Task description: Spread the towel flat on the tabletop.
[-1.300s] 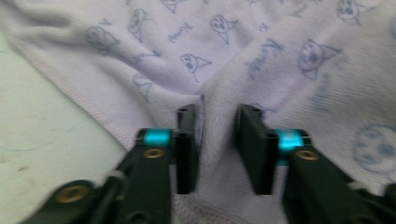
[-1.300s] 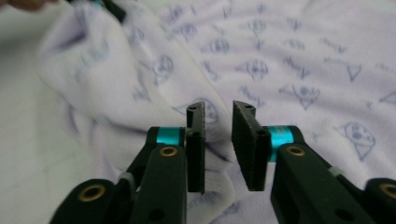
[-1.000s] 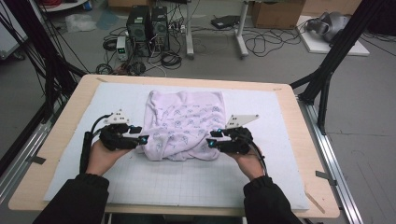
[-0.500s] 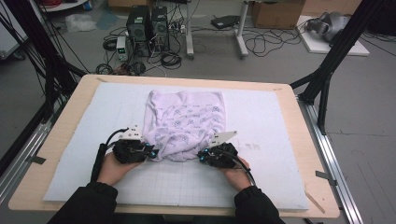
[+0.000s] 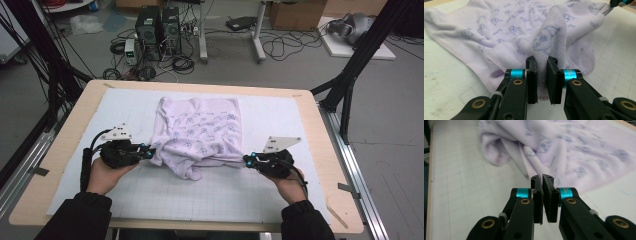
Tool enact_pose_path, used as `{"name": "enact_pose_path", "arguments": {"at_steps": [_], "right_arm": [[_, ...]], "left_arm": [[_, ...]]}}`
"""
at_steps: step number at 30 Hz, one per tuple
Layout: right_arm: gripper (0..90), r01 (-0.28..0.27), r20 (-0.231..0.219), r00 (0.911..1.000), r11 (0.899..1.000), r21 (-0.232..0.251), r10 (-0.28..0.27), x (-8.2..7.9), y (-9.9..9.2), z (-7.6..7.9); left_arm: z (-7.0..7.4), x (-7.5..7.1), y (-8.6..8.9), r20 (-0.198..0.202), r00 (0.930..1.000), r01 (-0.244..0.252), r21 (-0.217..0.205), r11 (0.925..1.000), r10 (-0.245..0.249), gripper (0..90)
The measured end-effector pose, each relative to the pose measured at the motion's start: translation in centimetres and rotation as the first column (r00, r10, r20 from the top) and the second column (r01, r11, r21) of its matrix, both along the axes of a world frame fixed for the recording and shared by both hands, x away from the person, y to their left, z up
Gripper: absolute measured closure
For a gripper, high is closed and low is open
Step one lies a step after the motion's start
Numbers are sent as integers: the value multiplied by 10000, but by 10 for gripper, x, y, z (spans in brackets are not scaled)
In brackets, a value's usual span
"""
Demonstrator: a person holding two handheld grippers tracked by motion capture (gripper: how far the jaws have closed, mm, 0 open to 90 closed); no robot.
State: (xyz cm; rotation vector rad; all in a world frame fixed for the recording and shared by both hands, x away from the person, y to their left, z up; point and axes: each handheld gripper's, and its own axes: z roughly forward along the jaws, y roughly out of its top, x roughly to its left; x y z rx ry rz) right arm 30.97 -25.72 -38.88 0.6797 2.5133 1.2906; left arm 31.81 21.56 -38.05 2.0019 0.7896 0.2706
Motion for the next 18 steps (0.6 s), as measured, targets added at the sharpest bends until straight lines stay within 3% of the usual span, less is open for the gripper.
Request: {"name": "enact_pose_path", "arguments": {"at_steps": [3,5,7,9,13,18], "right_arm": [[873,535,0,9986,9981,-298,-535,4,-20,-2],[873,907,-291,9954,9954,-302,-915,11,-30,-9],[865,1060,-607,9921,9928,-563,-1094,17,-30,-17],[768,1055,-618,9921,9924,-639,-1094,19,-23,-19],[677,586,-17,9983,9983,80,-586,9,-11,-8],[556,-495,297,9984,9985,249,488,-3,26,-7]], "left_arm": [[-4,6,5,-209,9990,-397,82,9992,399,800],[-9,11,4,-460,9976,-522,68,9986,524,798],[-13,14,-1,-603,9970,-460,263,9986,475,769],[-13,12,-2,-518,9978,-406,209,9990,416,677],[-8,3,2,-250,9992,-309,-65,9995,308,494],[-14,-4,-1,-278,9996,54,184,9998,-49,451]]}}
